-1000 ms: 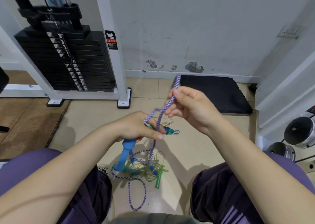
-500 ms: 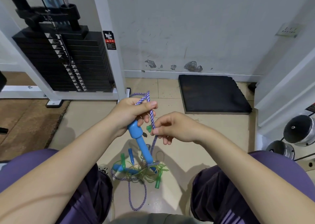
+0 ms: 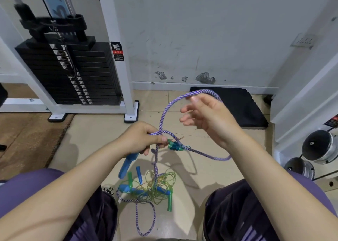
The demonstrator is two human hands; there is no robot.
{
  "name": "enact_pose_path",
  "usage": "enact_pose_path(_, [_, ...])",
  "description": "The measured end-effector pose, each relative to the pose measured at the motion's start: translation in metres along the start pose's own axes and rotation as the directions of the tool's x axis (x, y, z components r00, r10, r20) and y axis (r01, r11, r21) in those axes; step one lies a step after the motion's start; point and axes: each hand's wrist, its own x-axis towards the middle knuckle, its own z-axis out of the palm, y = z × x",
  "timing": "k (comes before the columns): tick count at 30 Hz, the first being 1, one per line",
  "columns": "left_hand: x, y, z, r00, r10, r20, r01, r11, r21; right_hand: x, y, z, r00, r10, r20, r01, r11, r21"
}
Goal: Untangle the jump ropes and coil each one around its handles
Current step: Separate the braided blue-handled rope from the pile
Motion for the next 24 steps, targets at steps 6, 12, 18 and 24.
enact_pose_path(6, [0.000,0.012,0.004,0.998,0.051,-0.034,-0.061,0.905,-0.422,-0.006,0.029,0.010,0.931,0.310,0.190,-0.201,0.874,-0.441])
enact_pose_path(12, [-0.001,0.016,0.001,0.993,0.107,-0.048,-0.117,0.852,-0.510,-0.008,0.039,0.023,0.930,0.275,0.244,-0.115,0.849,-0.516])
enact_pose_path(18, [-0.007,0.006,-0.014,0.971,0.012,0.238,-0.013,1.000,0.002,-0.005,0.019,0.017,0.975,0.074,0.207,-0.025,0.973,-0.231])
enact_pose_path(24, [-0.010,0.006,-0.008,0.987,0.001,0.162,-0.011,0.998,0.061,-0.004,0.007,0.015,0.997,-0.016,0.069,0.017,1.000,-0.019])
